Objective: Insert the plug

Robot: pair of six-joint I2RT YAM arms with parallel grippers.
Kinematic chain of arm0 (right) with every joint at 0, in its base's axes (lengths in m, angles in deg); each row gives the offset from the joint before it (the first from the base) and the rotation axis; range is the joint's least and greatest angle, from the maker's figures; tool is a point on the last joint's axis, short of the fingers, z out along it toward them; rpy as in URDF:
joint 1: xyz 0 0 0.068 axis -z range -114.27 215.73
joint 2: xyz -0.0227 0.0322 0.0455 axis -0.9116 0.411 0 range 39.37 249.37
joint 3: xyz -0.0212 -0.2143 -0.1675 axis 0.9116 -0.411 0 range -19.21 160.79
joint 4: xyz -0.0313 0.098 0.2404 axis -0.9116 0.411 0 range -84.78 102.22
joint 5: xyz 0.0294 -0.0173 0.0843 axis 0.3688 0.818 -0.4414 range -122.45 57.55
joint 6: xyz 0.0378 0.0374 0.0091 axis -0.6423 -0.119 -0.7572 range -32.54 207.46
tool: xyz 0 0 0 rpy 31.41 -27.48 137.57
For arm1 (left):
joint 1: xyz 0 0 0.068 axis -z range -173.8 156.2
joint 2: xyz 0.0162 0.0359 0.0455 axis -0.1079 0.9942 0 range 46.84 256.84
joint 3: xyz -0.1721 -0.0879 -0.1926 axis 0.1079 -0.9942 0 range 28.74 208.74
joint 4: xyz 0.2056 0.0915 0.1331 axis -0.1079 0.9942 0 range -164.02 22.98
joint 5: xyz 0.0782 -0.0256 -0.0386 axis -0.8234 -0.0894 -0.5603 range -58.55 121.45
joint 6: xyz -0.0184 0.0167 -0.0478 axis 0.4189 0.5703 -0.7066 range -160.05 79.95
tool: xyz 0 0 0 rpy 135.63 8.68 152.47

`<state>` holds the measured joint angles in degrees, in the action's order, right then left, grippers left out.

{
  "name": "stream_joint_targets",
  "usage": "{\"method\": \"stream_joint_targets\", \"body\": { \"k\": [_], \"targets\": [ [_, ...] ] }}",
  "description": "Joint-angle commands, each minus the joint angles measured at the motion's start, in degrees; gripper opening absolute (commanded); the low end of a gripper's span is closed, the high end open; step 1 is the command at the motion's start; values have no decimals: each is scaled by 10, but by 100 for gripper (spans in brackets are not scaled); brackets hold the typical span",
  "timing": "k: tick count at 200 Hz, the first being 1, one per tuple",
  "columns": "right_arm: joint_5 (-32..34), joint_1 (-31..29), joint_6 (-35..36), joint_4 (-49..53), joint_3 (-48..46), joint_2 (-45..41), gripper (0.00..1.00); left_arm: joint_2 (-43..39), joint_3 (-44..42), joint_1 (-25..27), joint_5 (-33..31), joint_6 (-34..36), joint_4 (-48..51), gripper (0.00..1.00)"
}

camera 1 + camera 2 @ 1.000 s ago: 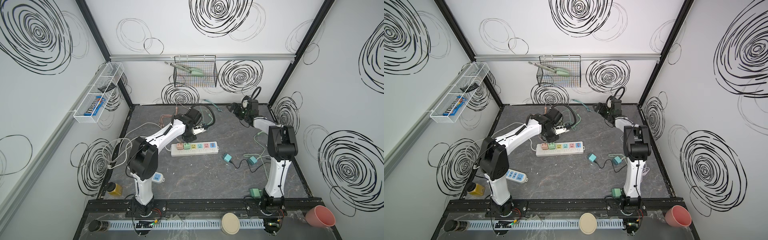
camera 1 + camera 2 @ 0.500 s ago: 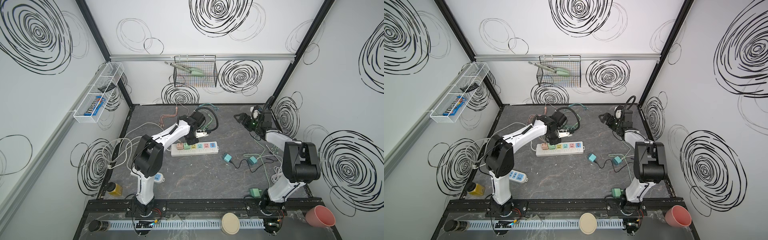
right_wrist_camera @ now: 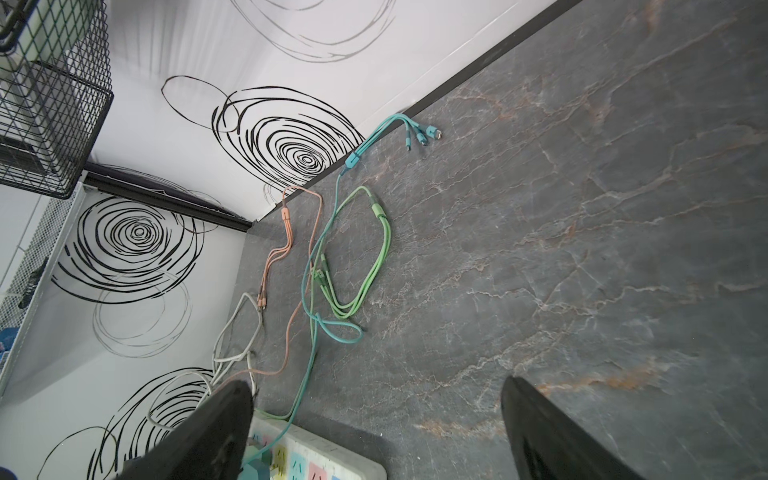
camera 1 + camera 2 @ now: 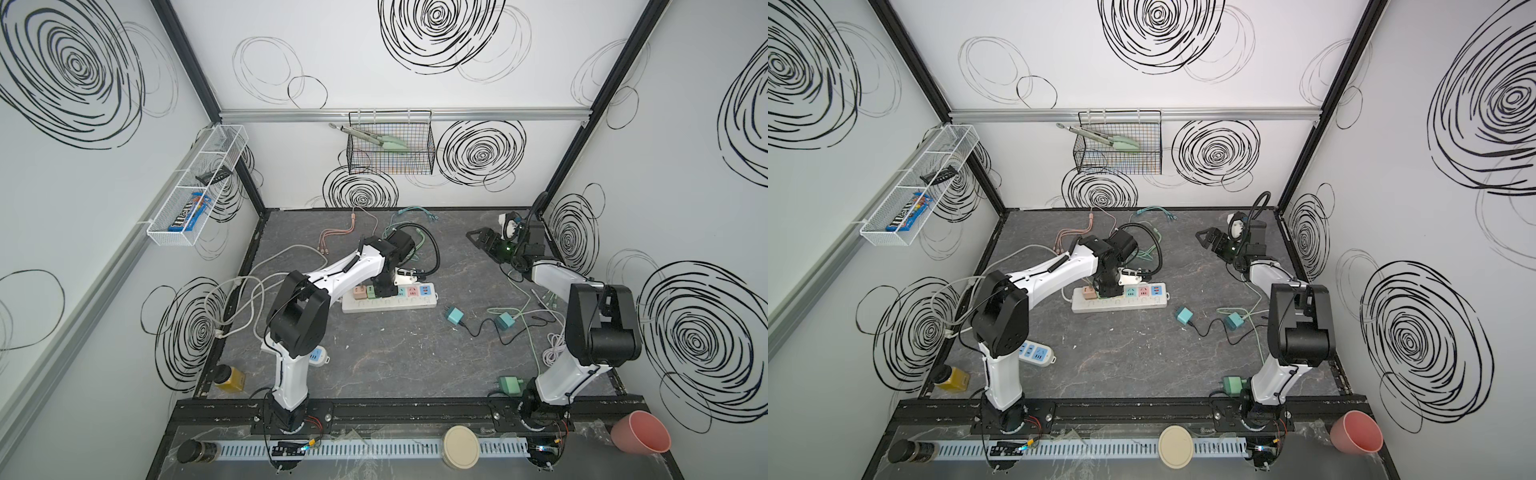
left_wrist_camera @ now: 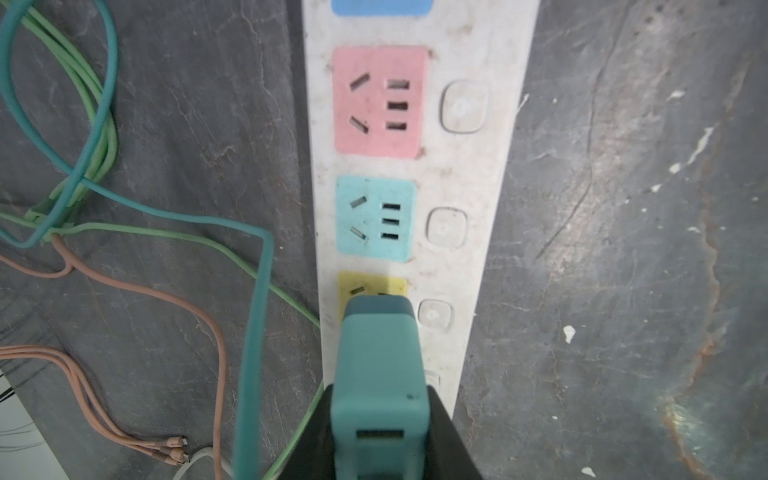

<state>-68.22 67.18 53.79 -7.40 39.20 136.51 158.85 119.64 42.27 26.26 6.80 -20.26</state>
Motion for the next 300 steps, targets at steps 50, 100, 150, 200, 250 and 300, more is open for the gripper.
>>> {"method": "stream_joint_targets", "body": {
  "k": [50, 100, 150, 200, 250, 300],
  "targets": [
    [2, 2, 33, 25, 0, -34, 97, 8, 15, -5, 3, 24, 43, 0],
    [1, 4, 29, 22, -5, -38, 97, 8, 2, -5, -1, 27, 19, 0],
    [5, 5, 34, 28, -7, -45, 97, 29, 7, -15, -9, 30, 7, 0],
    [-1, 5, 31, 23, -9, -42, 97, 52, -11, -14, 9, 46, -1, 0],
    [-7, 5, 35, 26, -15, -43, 97, 104, -34, -32, 39, 54, -24, 0],
    [-8, 6, 40, 35, -23, -57, 97, 83, -10, -23, 4, 44, -23, 30]
  ]
}}
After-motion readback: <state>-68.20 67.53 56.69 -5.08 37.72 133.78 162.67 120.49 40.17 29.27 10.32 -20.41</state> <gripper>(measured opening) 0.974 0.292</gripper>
